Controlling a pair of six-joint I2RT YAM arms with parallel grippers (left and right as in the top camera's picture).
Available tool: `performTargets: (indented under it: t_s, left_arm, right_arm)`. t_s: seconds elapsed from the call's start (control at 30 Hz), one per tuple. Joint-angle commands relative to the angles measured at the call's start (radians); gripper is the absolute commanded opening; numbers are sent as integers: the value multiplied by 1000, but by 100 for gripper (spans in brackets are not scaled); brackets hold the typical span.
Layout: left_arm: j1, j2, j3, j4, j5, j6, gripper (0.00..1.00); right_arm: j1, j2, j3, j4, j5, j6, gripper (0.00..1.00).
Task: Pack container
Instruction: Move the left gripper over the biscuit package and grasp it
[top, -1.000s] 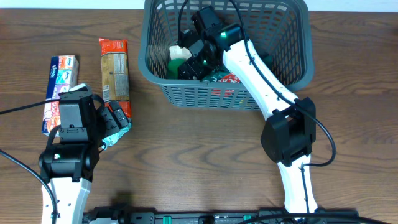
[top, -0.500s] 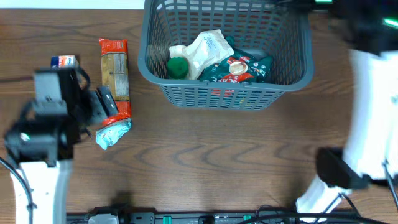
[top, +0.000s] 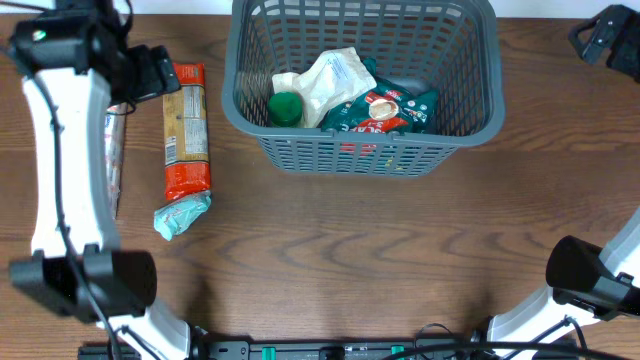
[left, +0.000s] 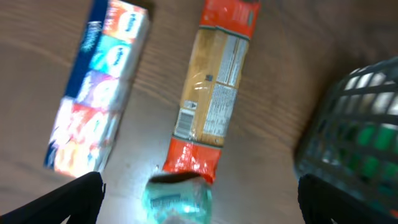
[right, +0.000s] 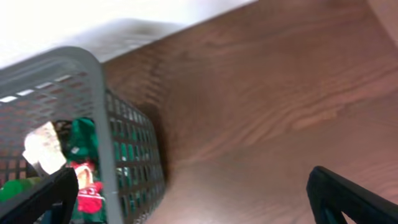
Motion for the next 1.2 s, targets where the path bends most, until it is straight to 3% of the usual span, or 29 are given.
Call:
performTargets:
  t_s: [0.0, 0.2, 0.47, 1.17]
  left_arm:
    - [-18, 70, 19, 9, 10, 150, 98]
    - [-29, 200, 18, 13, 10, 222, 99]
    - [-30, 369, 13, 66, 10, 230, 98]
    - [-29, 574, 6, 210, 3, 232, 99]
  right_arm:
    - [-17, -10, -31, 0, -6, 5, 99]
    - [-16, -9, -88, 26, -8, -12, 99]
    - [-16, -8, -103, 49, -8, -45, 99]
    - [-16, -8, -103, 60, -7, -87, 99]
